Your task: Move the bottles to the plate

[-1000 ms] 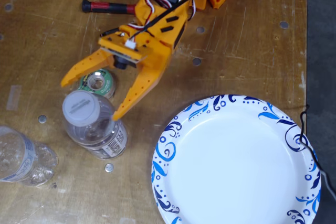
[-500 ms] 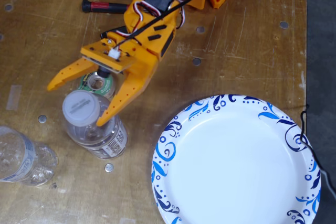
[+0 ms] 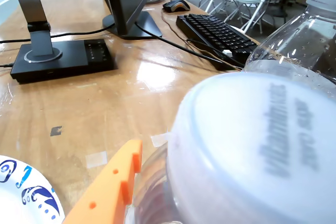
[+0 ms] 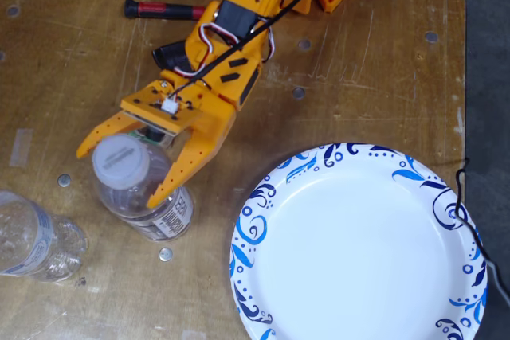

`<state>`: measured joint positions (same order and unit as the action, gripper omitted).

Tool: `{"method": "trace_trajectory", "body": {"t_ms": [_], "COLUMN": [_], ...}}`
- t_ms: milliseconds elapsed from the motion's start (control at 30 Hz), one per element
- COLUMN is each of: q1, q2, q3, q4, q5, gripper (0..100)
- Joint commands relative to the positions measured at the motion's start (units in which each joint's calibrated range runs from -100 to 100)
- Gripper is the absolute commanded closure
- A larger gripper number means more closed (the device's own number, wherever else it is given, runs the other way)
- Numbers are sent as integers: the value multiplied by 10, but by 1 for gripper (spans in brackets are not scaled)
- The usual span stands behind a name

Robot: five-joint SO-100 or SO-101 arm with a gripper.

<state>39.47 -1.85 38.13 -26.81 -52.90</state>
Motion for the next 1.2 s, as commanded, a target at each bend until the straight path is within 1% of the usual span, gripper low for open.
{"method": "trace_trajectory", "body": {"t_ms": [0, 100, 633, 700, 833, 900, 967, 1167], "q1": [-1, -1, -11, -10, 10, 23, 30, 33], "q2": [14, 21, 20, 20, 25, 25, 24, 19], "q3": [-31, -31, -51, -53, -43, -41, -37, -39], "q4": [-57, -81, -77, -77, -80, -80, -84, -84], "q5": [-1, -1, -1, -1, -20, -22, -21, -24], "gripper": [63, 63, 64, 68, 81, 86, 87, 87]}}
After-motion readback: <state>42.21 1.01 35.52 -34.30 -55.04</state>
